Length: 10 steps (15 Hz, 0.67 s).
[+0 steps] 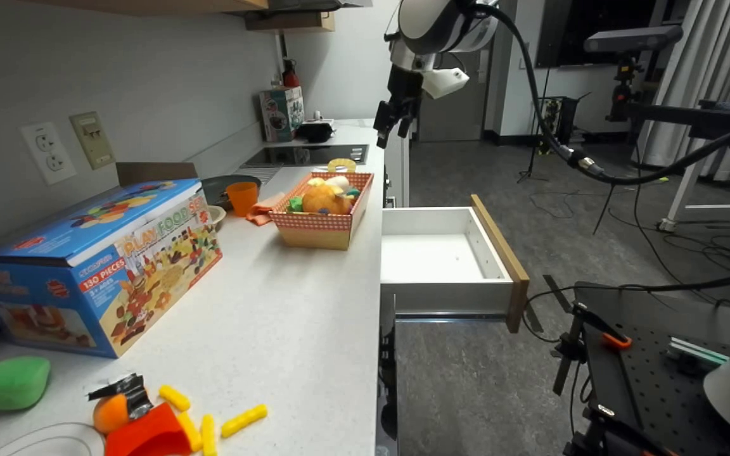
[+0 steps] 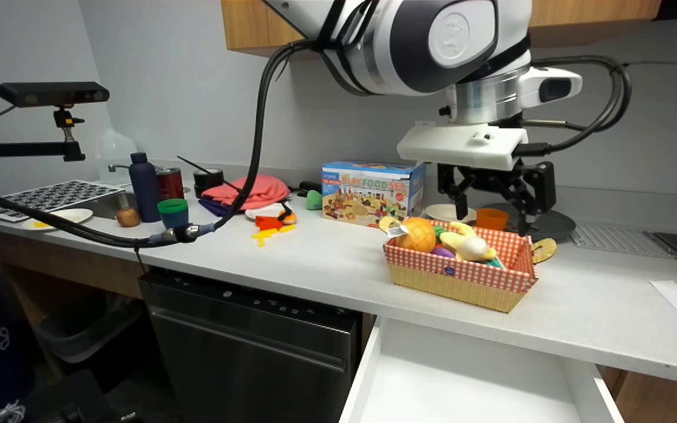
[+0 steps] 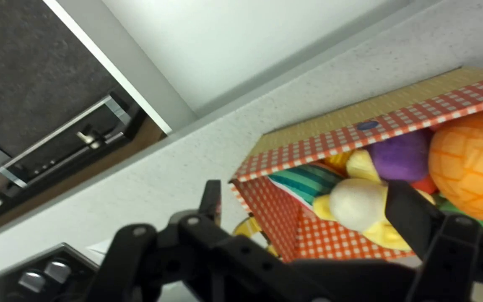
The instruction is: Open the drawer and put the plush toys into the drawer
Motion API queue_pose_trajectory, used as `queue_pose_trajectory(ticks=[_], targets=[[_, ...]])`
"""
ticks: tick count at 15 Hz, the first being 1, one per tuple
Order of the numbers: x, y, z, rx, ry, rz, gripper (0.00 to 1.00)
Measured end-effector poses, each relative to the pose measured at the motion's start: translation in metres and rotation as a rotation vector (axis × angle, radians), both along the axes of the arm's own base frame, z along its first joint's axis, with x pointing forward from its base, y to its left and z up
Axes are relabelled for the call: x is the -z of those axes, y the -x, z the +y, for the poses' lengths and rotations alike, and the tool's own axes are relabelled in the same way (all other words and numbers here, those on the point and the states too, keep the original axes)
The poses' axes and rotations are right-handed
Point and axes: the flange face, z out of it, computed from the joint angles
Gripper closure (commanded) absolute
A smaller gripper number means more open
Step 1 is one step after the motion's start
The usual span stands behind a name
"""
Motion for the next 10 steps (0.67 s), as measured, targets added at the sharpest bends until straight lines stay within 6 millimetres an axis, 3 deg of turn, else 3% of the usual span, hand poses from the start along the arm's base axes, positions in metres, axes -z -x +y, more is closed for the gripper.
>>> queue_pose_trajectory(ticks=[3,10], targets=[[0.003,-0.026,0.025,-0.166,-0.011,-0.002,0.0],[0.039,-0.07,0.075,-0.488,-0.022,0.053,0.0]])
